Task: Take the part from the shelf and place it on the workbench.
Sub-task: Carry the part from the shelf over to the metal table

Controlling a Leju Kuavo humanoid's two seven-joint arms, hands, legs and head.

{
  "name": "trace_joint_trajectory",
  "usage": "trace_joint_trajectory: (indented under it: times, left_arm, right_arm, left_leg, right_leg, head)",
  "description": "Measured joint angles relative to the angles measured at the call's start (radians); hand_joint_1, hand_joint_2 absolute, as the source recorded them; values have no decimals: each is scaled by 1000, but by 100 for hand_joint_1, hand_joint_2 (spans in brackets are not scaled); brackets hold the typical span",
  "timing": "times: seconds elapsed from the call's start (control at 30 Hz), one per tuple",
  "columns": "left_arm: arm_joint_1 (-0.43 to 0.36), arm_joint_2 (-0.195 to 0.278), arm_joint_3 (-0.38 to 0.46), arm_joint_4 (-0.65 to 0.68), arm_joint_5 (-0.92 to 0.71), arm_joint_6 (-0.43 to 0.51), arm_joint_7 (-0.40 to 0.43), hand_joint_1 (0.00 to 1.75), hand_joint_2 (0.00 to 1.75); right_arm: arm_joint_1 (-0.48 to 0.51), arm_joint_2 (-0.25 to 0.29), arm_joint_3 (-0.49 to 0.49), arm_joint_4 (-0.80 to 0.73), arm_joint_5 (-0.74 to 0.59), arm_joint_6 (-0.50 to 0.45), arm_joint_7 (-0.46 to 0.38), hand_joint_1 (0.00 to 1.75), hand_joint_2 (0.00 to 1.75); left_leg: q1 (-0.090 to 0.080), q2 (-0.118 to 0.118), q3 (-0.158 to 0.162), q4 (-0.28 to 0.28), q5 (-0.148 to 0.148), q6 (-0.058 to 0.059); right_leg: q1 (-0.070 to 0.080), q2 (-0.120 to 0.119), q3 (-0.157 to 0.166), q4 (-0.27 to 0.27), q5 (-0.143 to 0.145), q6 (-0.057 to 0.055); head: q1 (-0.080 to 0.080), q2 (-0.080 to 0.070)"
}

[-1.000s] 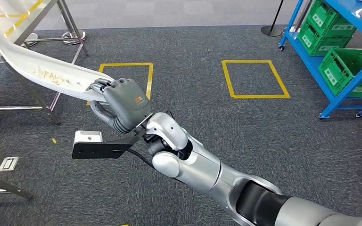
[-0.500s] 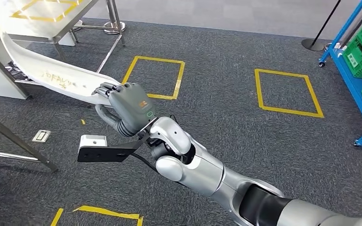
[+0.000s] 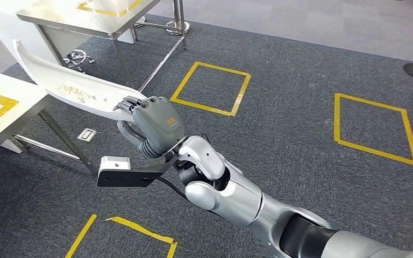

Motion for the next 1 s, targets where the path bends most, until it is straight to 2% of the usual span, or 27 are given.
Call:
trace_joint_trajectory:
  times: [0.03, 0.1, 0.13, 0.17, 0.2, 0.23, 0.27, 0.33, 0.37, 0.4, 0.47, 0.5, 0.57, 0.6, 0.63, 0.67, 0.7, 0.73, 0.77, 0.8, 0.83, 0.87, 0.9, 0.93, 0.97, 1.0]
  left_arm:
    - [0, 0, 0, 0, 1, 0, 0, 0, 175]
    - [-3, -2, 0, 1, 5, 0, -1, 0, 175]
    - [-5, -2, 0, 1, 7, 0, -1, 0, 175]
    - [-6, -2, 0, 1, 8, -1, -2, 0, 175]
    - [-5, -2, 0, 1, 8, -2, -2, 0, 175]
    - [-4, -2, 0, 1, 9, -3, -2, 0, 175]
    - [-4, -1, 0, 0, 9, -4, -2, 0, 175]
    - [-7, -1, 0, 0, 9, -4, 0, 0, 175]
    - [-9, -1, 0, -1, 9, -4, 1, 0, 175]
    - [-11, -1, 0, -1, 10, -4, 2, 0, 175]
    - [-12, -2, 0, -1, 14, -3, 3, 0, 175]
    - [-11, -2, 0, -1, 17, -2, 4, 0, 175]
    - [-13, -4, 0, -1, 21, 1, 4, 0, 175]
    - [-15, -5, 0, 0, 22, 2, 4, 0, 175]
    - [-16, -5, 0, 0, 22, 3, 3, 0, 175]
    - [-17, -4, 0, 0, 22, 4, 3, 0, 175]
    - [-16, -5, 0, 0, 22, 4, 3, 0, 175]
    - [-15, -5, 1, 0, 22, 5, 3, 0, 175]
    - [-14, -5, 1, 0, 22, 5, 3, 0, 175]
    - [-14, -5, 1, 0, 22, 6, 3, 0, 175]
    - [-15, -6, 1, 0, 22, 6, 3, 0, 175]
    - [-16, -6, 1, 0, 22, 6, 3, 0, 175]
    - [-16, -7, 1, 0, 22, 7, 4, 0, 175]
    - [-15, -7, 1, 0, 22, 8, 5, 0, 175]
    - [-13, -6, 1, -1, 22, 8, 6, 0, 175]
    - [-11, -6, 1, 0, 22, 9, 7, 0, 175]
  right_arm:
    - [1, 1, -1, -5, 4, 1, 0, 175, 175]
    - [7, 3, -5, -10, 12, 4, 0, 175, 175]
    - [12, 2, -8, -11, 16, 6, 0, 175, 175]
    - [17, 2, -9, -11, 18, 7, 1, 175, 175]
    - [20, 2, -11, -11, 20, 9, 1, 175, 175]
    - [21, 3, -13, -11, 21, 11, 0, 175, 175]
    - [22, 3, -15, -11, 22, 12, 0, 175, 175]
    - [19, 4, -19, -11, 23, 17, -3, 175, 175]
    - [16, 4, -20, -10, 23, 19, -5, 175, 175]
    - [12, 5, -21, -9, 22, 21, -9, 175, 175]
    - [1, 10, -22, -6, 17, 24, -21, 175, 175]
    - [-5, 12, -22, -3, 14, 25, -27, 175, 175]
    - [-19, 16, -22, 5, 7, 26, -39, 175, 175]
    - [-23, 15, -22, 11, 4, 26, -42, 175, 175]
    - [-24, 15, -22, 17, 2, 26, -44, 175, 175]
    - [-24, 14, -22, 23, 1, 26, -44, 175, 175]
    - [-24, 13, -22, 29, 0, 27, -44, 175, 175]
    - [-24, 13, -22, 34, 0, 27, -44, 175, 175]
    - [-26, 13, -22, 37, 0, 26, -44, 175, 175]
    - [-28, 13, -22, 39, 0, 26, -44, 175, 175]
    - [-29, 13, -22, 42, -1, 26, -45, 175, 175]
    - [-30, 13, -21, 44, -2, 25, -47, 175, 175]
    - [-31, 13, -21, 47, -4, 24, -49, 175, 175]
    - [-32, 14, -21, 50, -6, 22, -53, 175, 175]
    - [-34, 16, -21, 53, -7, 20, -55, 175, 175]
    - [-37, 20, -21, 57, -8, 19, -57, 175, 175]
  left_leg:
    - [-2, 28, -13, 22, -14, -4]
    - [-5, 98, -62, 126, -71, -8]
    - [-4, 116, -94, 194, -102, -10]
    - [-3, 123, -117, 246, -121, -12]
    - [-3, 127, -125, 268, -121, -14]
    - [-3, 131, -111, 249, -104, -14]
    - [-3, 141, -79, 194, -74, -13]
    - [-9, 190, -3, 58, -27, -4]
    - [-12, 208, 20, 15, -17, 3]
    - [-16, 218, 28, -4, -16, 11]
    - [-17, 195, 25, -6, -12, 24]
    - [-14, 183, 24, -8, -9, 29]
    - [-7, 157, 24, -13, -2, 40]
    - [-5, 144, 22, -13, 0, 44]
    - [-4, 130, 19, -13, 2, 46]
    - [-4, 115, 16, -11, 3, 47]
    - [-4, 99, 14, -10, 4, 46]
    - [-3, 82, 13, -7, 4, 46]
    - [-3, 66, 12, -4, 4, 44]
    - [-2, 51, 11, -2, 5, 41]
    - [-2, 36, 8, 1, 5, 36]
    - [-2, 23, 5, 3, 7, 30]
    - [-1, 12, 0, 3, 9, 22]
    - [0, 1, -4, 0, 13, 13]
    - [2, -10, -9, -4, 17, 5]
    - [3, -6, -12, -3, 18, -1]
  right_leg:
    - [-1, -14, 3, -5, 3, -7]
    - [0, -44, 5, -10, 5, -17]
    - [2, -60, 5, -9, 4, -20]
    - [3, -75, 4, -9, 3, -21]
    - [4, -91, 4, -9, 2, -21]
    - [4, -104, 5, -9, 1, -20]
    - [4, -118, 6, -8, 0, -18]
    - [8, -142, 10, -5, -6, -11]
    - [11, -152, 11, -3, -8, -7]
    - [14, -163, 12, -2, -10, -2]
    - [17, -184, 13, -3, -13, 7]
    - [15, -177, 13, 2, -19, 13]
    - [8, -119, -12, 63, -58, 26]
    - [4, -81, -39, 125, -89, 31]
    - [2, -58, -74, 196, -121, 34]
    - [1, -50, -105, 257, -142, 36]
    - [0, -47, -124, 288, -144, 37]
    - [0, -45, -122, 278, -125, 36]
    - [-1, -39, -100, 228, -91, 34]
    - [-4, -21, -67, 155, -53, 32]
    - [-5, 4, -35, 88, -26, 31]
    - [-6, 25, -15, 41, -12, 29]
    - [-6, 38, -6, 17, -8, 27]
    - [-3, 38, -6, 12, -10, 24]
    - [-3, 25, -5, 9, -6, 18]
    - [-4, 13, -3, 5, -3, 11]
  head:
    - [-2, 0]
    - [-6, 0]
    - [-7, 0]
    - [-7, 0]
    - [-7, 0]
    - [-7, 0]
    - [-7, 0]
    - [-7, 0]
    - [-7, 0]
    - [-6, 0]
    - [-6, 0]
    - [-6, 0]
    - [-4, 0]
    - [-3, 0]
    - [-2, 0]
    - [-2, 0]
    - [-2, 0]
    - [-2, 0]
    - [-2, 0]
    - [-2, 0]
    - [-2, 0]
    - [-2, 0]
    - [-3, 0]
    - [-3, 0]
    - [-3, 0]
    - [-3, 0]
